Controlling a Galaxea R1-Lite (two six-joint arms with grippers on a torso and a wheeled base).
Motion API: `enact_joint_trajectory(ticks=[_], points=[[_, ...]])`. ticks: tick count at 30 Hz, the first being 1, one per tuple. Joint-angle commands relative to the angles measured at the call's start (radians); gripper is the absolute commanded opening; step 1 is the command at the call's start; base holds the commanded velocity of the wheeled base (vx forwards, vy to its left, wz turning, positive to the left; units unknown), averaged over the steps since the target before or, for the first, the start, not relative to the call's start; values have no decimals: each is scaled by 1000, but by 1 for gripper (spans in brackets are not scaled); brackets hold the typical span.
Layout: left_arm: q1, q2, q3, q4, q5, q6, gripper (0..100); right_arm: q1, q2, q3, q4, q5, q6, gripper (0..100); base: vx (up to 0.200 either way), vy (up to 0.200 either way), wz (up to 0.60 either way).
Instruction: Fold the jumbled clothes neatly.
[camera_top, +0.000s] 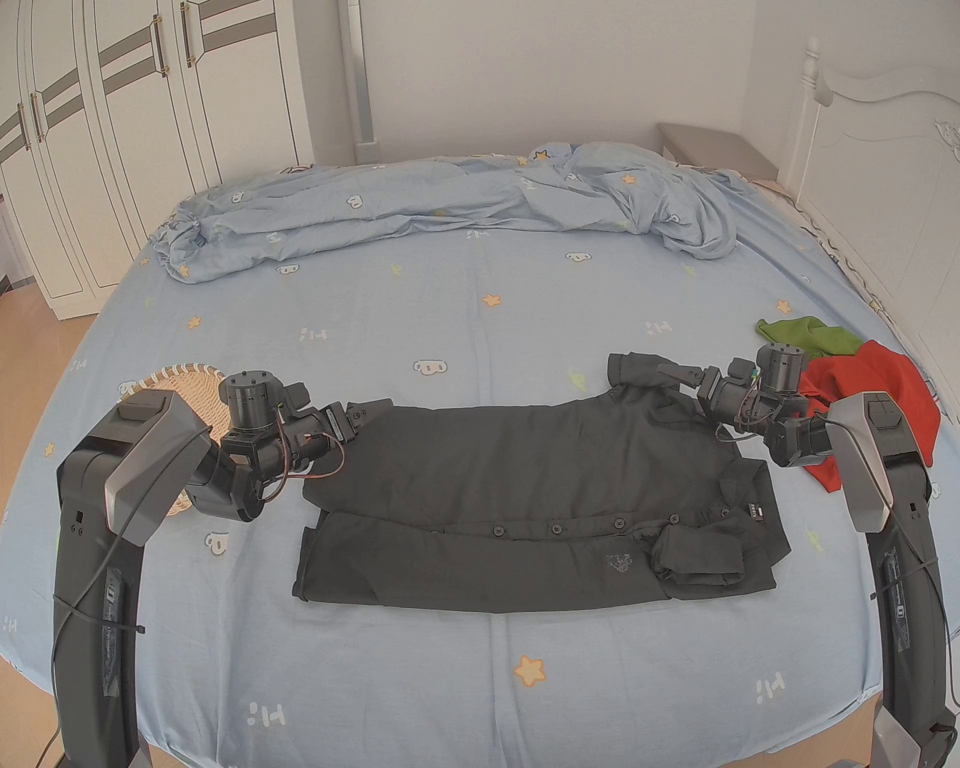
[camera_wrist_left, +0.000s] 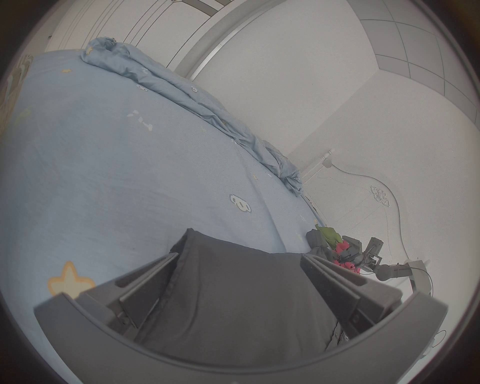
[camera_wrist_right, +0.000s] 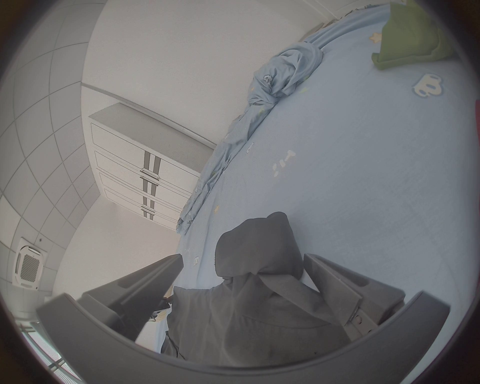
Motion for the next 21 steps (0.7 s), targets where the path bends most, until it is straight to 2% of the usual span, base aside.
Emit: enact_joint_trajectory(ticks=[1, 14, 21], points=[[1, -5, 10, -1, 0, 0, 100, 6, 19, 0, 2, 0, -1, 0, 0, 0, 0], [17, -4, 11, -10, -3, -1, 100, 5, -8, 0, -1, -2, -1, 0, 0, 0, 0], [41, 3, -42, 2, -3, -6, 100, 5, -34, 0, -15, -2, 2, 0, 0, 0, 0]])
